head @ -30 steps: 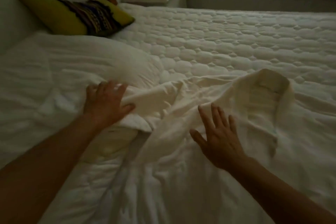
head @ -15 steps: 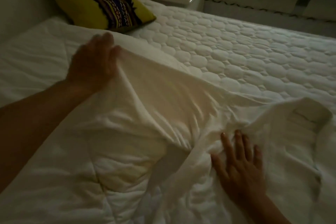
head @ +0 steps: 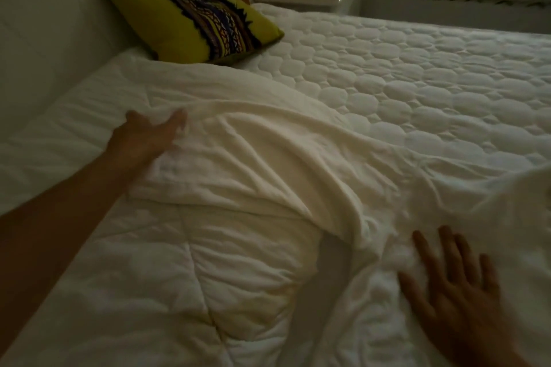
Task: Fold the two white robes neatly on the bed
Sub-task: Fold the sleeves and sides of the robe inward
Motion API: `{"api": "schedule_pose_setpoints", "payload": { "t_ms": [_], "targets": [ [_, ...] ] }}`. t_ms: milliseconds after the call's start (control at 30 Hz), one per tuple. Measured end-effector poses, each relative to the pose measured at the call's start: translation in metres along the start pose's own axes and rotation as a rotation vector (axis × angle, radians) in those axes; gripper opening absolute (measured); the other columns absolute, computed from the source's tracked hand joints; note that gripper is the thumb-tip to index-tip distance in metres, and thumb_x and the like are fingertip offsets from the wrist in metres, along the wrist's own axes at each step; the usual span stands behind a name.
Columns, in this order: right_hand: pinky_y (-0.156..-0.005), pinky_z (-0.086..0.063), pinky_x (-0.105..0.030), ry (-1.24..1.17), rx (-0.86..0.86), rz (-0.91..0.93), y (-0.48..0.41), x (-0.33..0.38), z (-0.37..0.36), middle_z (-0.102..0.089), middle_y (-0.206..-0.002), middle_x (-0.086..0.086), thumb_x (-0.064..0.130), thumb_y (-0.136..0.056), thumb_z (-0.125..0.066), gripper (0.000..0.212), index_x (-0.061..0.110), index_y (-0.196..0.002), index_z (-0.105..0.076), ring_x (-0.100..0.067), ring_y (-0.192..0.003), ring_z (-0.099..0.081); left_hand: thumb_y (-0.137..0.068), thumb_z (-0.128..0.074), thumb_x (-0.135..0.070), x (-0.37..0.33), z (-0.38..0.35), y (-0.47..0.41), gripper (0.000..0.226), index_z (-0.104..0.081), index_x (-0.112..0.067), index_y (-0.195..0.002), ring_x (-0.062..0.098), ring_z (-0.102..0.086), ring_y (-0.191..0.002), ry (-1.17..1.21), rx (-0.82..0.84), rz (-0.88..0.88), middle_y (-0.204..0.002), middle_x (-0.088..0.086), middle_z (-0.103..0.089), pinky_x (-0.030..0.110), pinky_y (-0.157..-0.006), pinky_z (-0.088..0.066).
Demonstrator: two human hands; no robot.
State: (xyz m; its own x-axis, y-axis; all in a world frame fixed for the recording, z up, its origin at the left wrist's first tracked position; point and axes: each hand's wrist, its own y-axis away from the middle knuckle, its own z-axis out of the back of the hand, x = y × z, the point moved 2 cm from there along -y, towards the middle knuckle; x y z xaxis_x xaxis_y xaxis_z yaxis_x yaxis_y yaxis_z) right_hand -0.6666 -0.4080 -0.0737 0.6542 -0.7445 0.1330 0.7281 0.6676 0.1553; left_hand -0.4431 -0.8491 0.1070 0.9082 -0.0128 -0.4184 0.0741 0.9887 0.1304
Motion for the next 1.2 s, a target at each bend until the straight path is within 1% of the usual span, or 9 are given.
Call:
{"api": "schedule_pose_setpoints", "payload": {
  "t_ms": [133,233,367,467,567,667,800,933,1200],
  "targets": [
    [-0.111,-0.029,-0.059,0.051,0.098,-0.045,-0.016,0.003,0.02,-0.031,-0.159,-0.008,0.081,-0.085,-0.01,0.08,0.041,-0.149,-0.038,-0.034,-0.144,-0.031,-0.081,-0.073,-0.062,0.019,0.0,0.016,0.083,-0.053,-0.006,-0.141,0.038,-0.06,-0.12,0.149,0.24,-0.037,-0.137,0.013,-0.061,0.045,-0.101,-0.05],
    [-0.103,-0.032,-0.067,0.097,0.112,0.089,-0.028,0.007,0.017,-0.033,-0.155,-0.013,0.07,-0.09,-0.017,0.066,0.044,-0.144,-0.043,-0.043,-0.142,-0.029,-0.089,-0.073,-0.048,0.011,0.008,0.01,0.073,-0.047,-0.005,-0.142,0.04,-0.054,-0.127,0.056,0.069,-0.262,-0.143,0.02,-0.055,0.045,-0.106,-0.045],
    [-0.117,-0.015,-0.057,-0.03,0.008,-0.082,-0.014,0.014,0.007,-0.008,-0.165,-0.001,0.079,-0.082,-0.019,0.082,0.04,-0.154,-0.011,-0.023,-0.152,-0.008,-0.086,-0.076,-0.044,-0.008,0.014,-0.009,0.069,-0.047,-0.005,-0.135,0.045,-0.054,-0.121,-0.105,-0.037,-0.471,-0.133,0.028,-0.058,0.046,-0.098,-0.042],
    [-0.117,-0.016,-0.056,-0.082,-0.028,-0.057,-0.01,0.016,0.01,-0.019,-0.164,-0.003,0.076,-0.082,-0.025,0.084,0.037,-0.156,-0.014,-0.024,-0.151,-0.016,-0.086,-0.078,-0.042,0.006,-0.001,-0.01,0.08,-0.036,-0.009,-0.146,0.047,-0.051,-0.125,-0.107,-0.058,-0.359,-0.14,0.026,-0.053,0.051,-0.101,-0.043],
    [-0.115,-0.021,-0.058,-0.307,-0.19,-0.076,-0.019,0.03,0.026,-0.036,-0.157,-0.01,0.069,-0.085,-0.032,0.079,0.026,-0.151,-0.033,-0.031,-0.143,-0.033,-0.086,-0.071,-0.025,-0.003,-0.009,0.016,0.089,-0.019,-0.014,-0.157,0.047,-0.046,-0.127,-0.281,-0.33,-0.368,-0.15,0.025,-0.036,0.056,-0.1,-0.039],
    [-0.118,-0.021,-0.055,-0.464,-0.357,0.12,-0.051,0.086,0.06,-0.034,-0.159,-0.012,0.054,-0.097,-0.035,0.065,0.019,-0.151,-0.037,-0.03,-0.145,-0.03,-0.096,-0.048,-0.047,-0.026,-0.04,0.061,0.07,-0.028,-0.022,-0.158,0.04,-0.038,-0.139,-0.345,-0.343,-0.733,-0.159,0.017,-0.032,0.057,-0.11,-0.03],
    [-0.117,-0.026,-0.049,-0.411,-0.277,0.241,-0.137,0.15,0.095,-0.04,-0.156,-0.008,0.043,-0.104,-0.034,0.053,0.021,-0.152,-0.036,-0.027,-0.144,-0.035,-0.087,-0.022,-0.085,0.011,-0.071,0.07,0.083,-0.008,-0.046,-0.159,0.034,-0.009,-0.156,-0.449,-0.099,-0.696,-0.17,0.008,-0.008,0.062,-0.122,-0.002],
    [-0.082,-0.043,-0.037,-0.154,-0.124,0.294,-0.197,0.157,0.129,-0.069,-0.113,-0.014,0.033,-0.103,-0.046,0.032,0.012,-0.11,-0.069,-0.034,-0.105,-0.061,-0.085,-0.035,-0.082,0.048,-0.075,0.065,0.091,-0.031,-0.028,-0.158,0.039,-0.021,-0.154,-0.307,-0.303,-0.86,-0.166,0.018,-0.023,0.065,-0.122,-0.005],
    [-0.08,-0.04,-0.038,-0.007,-0.205,0.297,-0.214,0.161,0.113,-0.067,-0.111,-0.011,0.035,-0.103,-0.044,0.028,0.017,-0.112,-0.063,-0.033,-0.103,-0.06,-0.093,-0.032,-0.075,0.064,-0.111,0.043,0.082,-0.049,-0.018,-0.149,0.039,-0.027,-0.152,-0.165,-0.423,-0.842,-0.162,0.019,-0.033,0.063,-0.123,-0.007]
  ]
}}
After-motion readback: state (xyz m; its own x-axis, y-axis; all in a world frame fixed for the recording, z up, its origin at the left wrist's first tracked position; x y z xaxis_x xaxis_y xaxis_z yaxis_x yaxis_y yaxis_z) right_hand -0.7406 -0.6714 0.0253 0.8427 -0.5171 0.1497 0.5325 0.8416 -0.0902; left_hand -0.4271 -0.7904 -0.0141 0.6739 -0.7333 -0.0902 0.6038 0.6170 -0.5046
